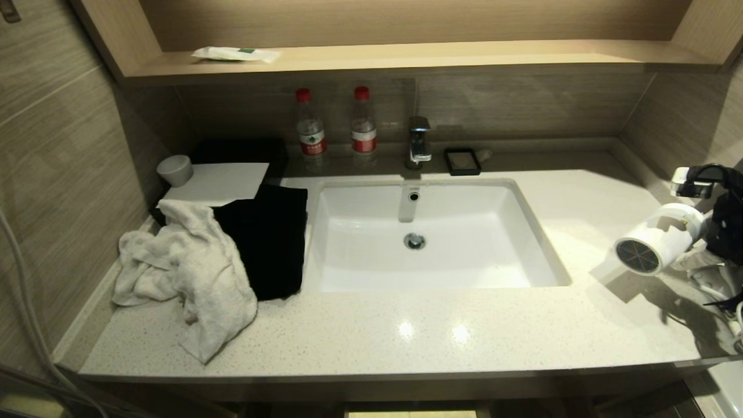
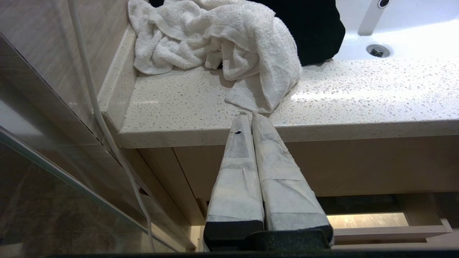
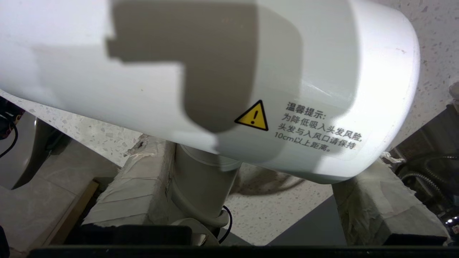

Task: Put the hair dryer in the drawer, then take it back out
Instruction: Take the hairdryer out

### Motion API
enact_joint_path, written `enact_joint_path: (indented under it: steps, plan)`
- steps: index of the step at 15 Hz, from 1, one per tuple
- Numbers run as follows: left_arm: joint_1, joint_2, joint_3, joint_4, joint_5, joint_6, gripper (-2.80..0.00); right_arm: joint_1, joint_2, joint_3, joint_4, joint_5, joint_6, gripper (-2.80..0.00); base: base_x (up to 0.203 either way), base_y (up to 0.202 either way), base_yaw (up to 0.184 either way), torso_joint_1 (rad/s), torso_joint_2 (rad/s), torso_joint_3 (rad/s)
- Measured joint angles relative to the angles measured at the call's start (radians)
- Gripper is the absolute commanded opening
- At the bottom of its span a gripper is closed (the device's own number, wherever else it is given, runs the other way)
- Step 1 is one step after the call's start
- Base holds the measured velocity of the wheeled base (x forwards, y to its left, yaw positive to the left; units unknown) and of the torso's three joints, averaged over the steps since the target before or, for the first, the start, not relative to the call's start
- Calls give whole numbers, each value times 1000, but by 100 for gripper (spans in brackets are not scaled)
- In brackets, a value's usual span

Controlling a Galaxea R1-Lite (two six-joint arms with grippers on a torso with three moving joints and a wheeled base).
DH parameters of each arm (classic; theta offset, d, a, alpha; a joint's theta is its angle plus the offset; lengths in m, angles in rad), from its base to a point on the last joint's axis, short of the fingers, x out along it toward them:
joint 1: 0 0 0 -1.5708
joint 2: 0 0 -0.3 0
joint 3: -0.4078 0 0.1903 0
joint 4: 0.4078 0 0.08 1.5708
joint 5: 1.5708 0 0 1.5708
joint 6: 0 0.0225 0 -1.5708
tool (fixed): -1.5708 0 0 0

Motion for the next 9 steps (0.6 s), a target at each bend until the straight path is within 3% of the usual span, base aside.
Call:
enact_joint_path:
  steps: [9]
  plan:
    - [0, 0, 0, 0, 0, 0, -280, 0, -13, 23, -66, 10, 0, -280, 0, 0, 0, 0, 0, 0]
